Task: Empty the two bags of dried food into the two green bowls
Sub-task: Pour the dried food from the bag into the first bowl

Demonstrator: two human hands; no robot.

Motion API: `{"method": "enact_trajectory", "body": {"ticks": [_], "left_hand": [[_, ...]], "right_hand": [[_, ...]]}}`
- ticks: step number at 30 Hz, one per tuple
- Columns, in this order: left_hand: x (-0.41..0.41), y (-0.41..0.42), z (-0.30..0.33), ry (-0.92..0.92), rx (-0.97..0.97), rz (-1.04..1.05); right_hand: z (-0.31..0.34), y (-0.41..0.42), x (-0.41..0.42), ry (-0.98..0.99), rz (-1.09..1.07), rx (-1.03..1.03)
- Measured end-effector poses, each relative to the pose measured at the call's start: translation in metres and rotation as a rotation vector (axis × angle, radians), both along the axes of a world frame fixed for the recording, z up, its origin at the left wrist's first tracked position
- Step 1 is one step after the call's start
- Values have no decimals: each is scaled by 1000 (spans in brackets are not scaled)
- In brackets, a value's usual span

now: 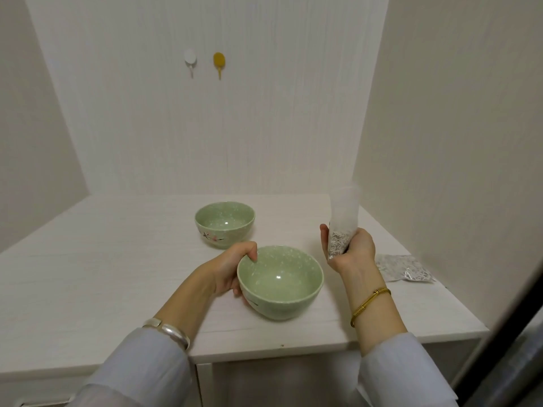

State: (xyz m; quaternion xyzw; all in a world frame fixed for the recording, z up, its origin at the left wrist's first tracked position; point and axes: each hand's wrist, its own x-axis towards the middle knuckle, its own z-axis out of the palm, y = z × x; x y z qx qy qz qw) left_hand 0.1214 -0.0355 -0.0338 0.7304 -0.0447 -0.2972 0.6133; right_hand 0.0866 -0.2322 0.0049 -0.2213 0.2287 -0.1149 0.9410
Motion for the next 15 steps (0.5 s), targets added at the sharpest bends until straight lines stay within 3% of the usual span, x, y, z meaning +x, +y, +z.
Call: {"method": "enact_trajectory", "body": {"ticks": [9, 13, 15], "left_hand": [[11, 7, -7, -50, 39, -87], [16, 2, 5, -160, 99, -114], [18, -3, 6, -174, 8, -110]], "right_hand": [[-10, -2, 10, 46, 55, -155], [-13, -1, 17, 35, 57, -252], [-14, -2, 19, 28, 55, -309]]}}
